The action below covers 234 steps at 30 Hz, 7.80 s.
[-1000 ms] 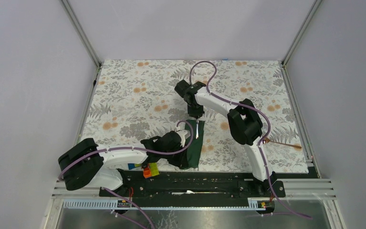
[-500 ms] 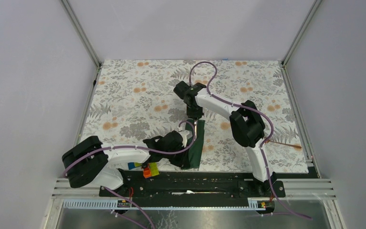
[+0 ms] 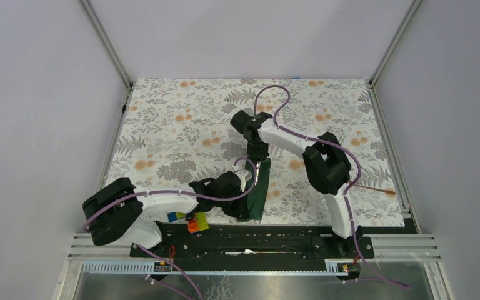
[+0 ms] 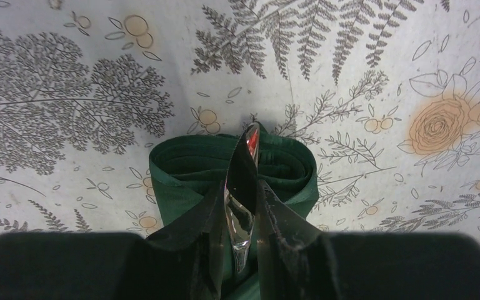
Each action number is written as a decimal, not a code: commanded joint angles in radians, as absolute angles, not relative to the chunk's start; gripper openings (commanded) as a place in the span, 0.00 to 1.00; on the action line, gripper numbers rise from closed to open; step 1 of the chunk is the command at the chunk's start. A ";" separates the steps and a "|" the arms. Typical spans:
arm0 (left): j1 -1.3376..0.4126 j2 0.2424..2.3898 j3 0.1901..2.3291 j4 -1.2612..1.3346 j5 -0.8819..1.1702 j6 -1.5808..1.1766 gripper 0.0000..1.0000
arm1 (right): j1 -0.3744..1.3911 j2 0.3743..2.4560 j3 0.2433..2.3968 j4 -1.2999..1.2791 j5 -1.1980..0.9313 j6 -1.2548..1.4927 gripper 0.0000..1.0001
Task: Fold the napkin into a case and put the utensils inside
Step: Insert the knife into the folded napkin, then pick up the spoon from the corner of the board.
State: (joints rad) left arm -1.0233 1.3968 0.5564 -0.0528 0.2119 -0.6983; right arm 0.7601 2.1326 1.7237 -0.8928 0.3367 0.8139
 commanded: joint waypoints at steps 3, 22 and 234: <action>-1.023 1.434 0.580 -0.055 0.118 -0.732 0.23 | 0.772 2.041 1.667 -0.878 0.290 0.878 0.00; -1.024 1.424 0.579 -0.049 0.110 -0.732 0.22 | 0.793 2.013 1.721 -0.937 0.343 0.853 0.03; -1.053 1.082 1.032 -0.565 -0.265 -0.388 0.98 | -0.105 1.480 0.816 -0.527 -0.165 -1.106 0.00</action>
